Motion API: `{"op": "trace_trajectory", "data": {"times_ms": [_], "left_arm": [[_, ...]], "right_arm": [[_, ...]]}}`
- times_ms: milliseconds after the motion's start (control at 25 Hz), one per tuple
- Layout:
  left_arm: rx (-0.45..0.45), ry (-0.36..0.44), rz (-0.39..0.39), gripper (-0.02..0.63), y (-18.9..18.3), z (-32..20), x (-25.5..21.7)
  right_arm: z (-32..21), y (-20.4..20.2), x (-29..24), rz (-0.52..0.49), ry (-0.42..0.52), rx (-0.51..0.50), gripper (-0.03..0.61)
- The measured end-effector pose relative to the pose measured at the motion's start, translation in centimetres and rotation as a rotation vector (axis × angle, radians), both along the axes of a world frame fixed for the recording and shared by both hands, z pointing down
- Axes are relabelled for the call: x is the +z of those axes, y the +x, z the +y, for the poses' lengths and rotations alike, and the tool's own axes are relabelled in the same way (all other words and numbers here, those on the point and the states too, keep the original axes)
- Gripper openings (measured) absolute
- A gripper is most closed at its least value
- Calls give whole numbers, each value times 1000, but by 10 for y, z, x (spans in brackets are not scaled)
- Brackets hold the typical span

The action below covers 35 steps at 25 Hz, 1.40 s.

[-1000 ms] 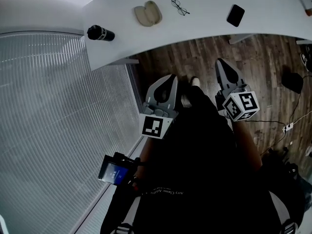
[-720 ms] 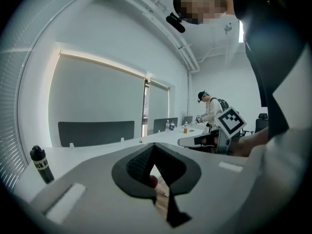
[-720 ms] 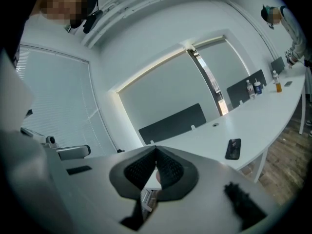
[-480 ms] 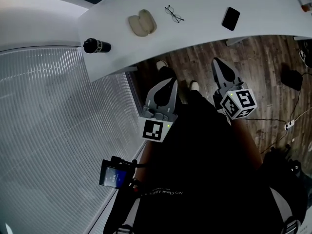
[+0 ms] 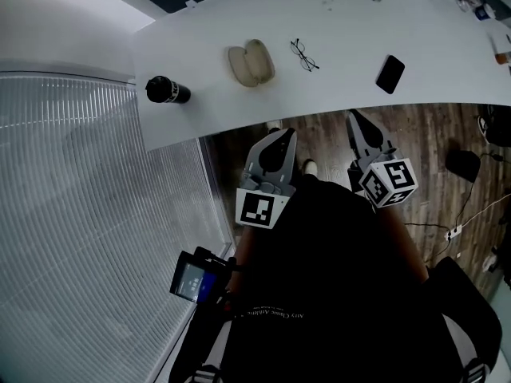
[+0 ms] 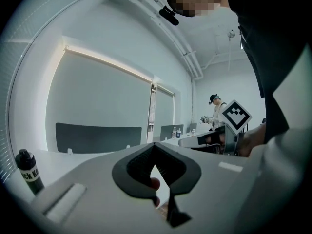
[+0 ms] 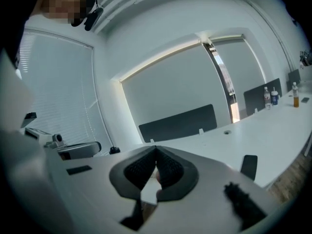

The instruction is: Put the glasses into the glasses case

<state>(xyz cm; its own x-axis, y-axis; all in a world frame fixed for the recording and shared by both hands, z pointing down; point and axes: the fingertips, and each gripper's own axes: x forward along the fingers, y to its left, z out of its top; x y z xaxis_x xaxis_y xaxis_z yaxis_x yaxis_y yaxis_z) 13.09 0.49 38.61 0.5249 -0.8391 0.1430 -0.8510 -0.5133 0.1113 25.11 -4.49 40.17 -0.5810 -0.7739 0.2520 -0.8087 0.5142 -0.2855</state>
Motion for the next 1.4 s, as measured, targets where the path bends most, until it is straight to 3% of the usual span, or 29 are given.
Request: {"op": "trace_trajectory", "data": {"times_ms": [320, 480, 600, 680, 880, 1080, 1400], "left_arm": [[48, 49, -63, 6, -50, -73, -4], [75, -31, -50, 8, -84, -114, 9], [60, -61, -59, 8, -115, -140, 18], [62, -76, -61, 8, -131, -151, 27], [45, -117, -90, 8, -159, -168, 51], [55, -96, -178, 8, -162, -180, 54], [-64, -141, -193, 8, -175, -199, 58]], "right_arm": [[-76, -69, -3, 86, -8, -59, -3], [-115, -109, -9, 175, 33, -90, -3], [-136, -134, -4, 292, 127, -134, -3], [-147, -137, 13, 380, 142, -146, -3], [-170, -125, 92, 508, -30, -197, 0], [-212, -112, 160, 607, -155, -247, 81], [-240, -117, 243, 732, -309, -395, 109]]}}
